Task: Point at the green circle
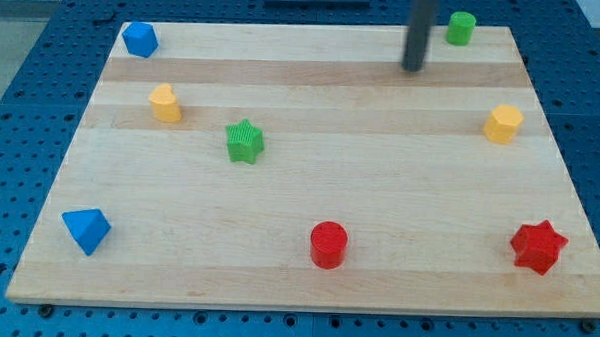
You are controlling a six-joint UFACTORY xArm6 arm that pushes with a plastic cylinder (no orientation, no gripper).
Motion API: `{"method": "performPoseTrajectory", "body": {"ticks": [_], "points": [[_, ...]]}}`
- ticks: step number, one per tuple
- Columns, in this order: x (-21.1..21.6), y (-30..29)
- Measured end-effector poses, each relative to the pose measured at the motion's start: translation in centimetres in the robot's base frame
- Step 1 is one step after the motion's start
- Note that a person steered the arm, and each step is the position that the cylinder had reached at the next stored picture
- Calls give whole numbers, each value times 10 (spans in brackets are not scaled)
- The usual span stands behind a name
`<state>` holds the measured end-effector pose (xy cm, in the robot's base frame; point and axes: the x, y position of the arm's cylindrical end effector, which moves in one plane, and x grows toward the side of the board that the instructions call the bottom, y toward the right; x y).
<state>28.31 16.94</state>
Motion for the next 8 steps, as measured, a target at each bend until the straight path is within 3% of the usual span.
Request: {"method": "performPoseTrajectory", "body": {"ticks": [1,2,3,4,6,8], "points": [[-3,85],[-44,143],[-91,161],[-92,160],[-92,93],[-84,-11]]}}
